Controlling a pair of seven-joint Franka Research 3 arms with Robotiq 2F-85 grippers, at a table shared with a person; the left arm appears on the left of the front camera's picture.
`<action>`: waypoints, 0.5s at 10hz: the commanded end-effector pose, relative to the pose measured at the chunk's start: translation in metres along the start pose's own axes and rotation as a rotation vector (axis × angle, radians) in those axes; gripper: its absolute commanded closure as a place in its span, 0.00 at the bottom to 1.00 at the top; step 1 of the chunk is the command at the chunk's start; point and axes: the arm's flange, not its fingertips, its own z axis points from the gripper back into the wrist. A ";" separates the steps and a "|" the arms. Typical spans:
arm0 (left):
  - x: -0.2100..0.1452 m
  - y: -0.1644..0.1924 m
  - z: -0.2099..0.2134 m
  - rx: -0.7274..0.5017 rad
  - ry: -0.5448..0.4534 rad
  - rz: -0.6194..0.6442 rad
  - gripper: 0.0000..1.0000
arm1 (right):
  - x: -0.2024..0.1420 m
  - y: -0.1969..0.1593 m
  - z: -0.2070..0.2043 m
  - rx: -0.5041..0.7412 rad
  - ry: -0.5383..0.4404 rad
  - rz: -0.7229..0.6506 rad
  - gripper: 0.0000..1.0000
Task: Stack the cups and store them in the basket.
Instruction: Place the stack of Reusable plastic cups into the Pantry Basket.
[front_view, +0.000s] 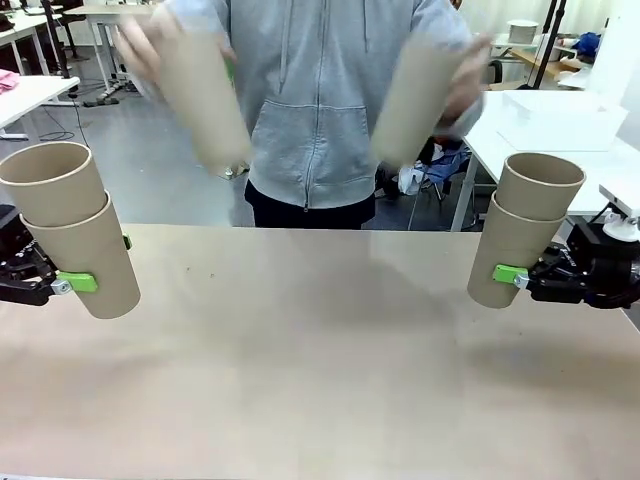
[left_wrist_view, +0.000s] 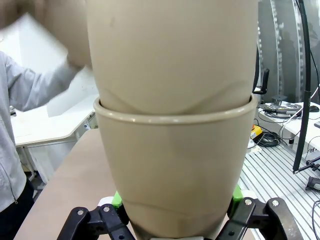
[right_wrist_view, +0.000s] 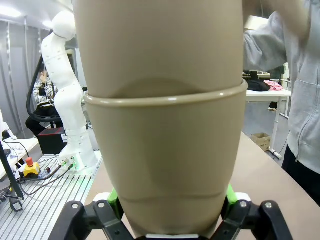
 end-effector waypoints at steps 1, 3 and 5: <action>0.003 -0.001 0.001 0.004 -0.003 -0.007 0.15 | 0.004 0.000 0.000 -0.003 -0.003 0.010 0.17; 0.003 -0.001 0.001 0.004 -0.003 -0.007 0.15 | 0.004 0.000 0.000 -0.003 -0.003 0.010 0.17; 0.003 -0.001 0.001 0.004 -0.003 -0.007 0.15 | 0.004 0.000 0.000 -0.003 -0.003 0.010 0.17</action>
